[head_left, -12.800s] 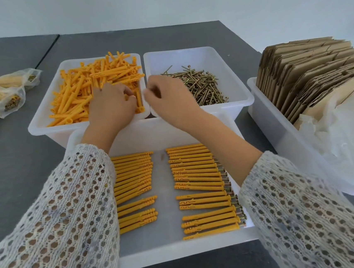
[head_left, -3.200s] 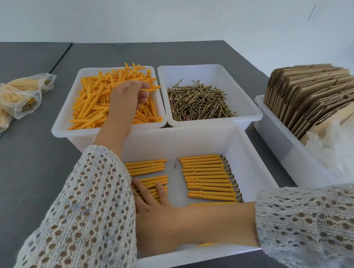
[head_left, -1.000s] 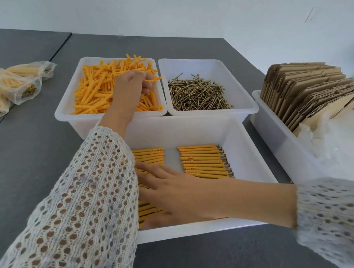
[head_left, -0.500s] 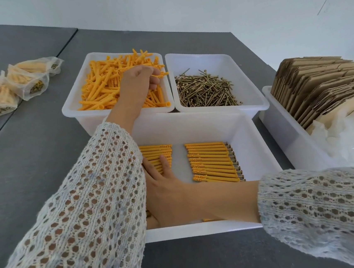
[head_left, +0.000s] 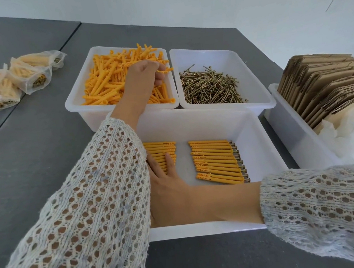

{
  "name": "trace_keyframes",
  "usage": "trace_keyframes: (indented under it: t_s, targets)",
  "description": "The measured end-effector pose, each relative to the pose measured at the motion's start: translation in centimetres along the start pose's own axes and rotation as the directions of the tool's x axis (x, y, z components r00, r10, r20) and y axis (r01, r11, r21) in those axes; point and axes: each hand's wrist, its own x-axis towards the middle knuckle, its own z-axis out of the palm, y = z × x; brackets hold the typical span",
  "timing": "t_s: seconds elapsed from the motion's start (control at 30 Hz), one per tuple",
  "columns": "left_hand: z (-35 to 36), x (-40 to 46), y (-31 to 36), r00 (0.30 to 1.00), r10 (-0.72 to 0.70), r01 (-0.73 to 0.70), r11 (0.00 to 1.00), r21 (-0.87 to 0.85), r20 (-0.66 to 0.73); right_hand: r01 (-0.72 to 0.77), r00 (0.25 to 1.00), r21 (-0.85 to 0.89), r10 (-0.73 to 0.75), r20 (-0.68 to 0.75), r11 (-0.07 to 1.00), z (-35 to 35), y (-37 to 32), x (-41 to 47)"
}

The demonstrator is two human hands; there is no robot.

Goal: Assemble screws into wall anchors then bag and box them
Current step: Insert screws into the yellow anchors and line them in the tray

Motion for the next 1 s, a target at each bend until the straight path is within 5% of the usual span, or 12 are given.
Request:
trace_keyframes:
  t_s: [1.0]
  targets:
    - [0.0,-0.2,0.1,1.0,-0.004,0.004,1.0,-0.021,0.011,0.124,0.992,0.036,-0.125,0.02,0.992,-0.6,1.1,-0.5]
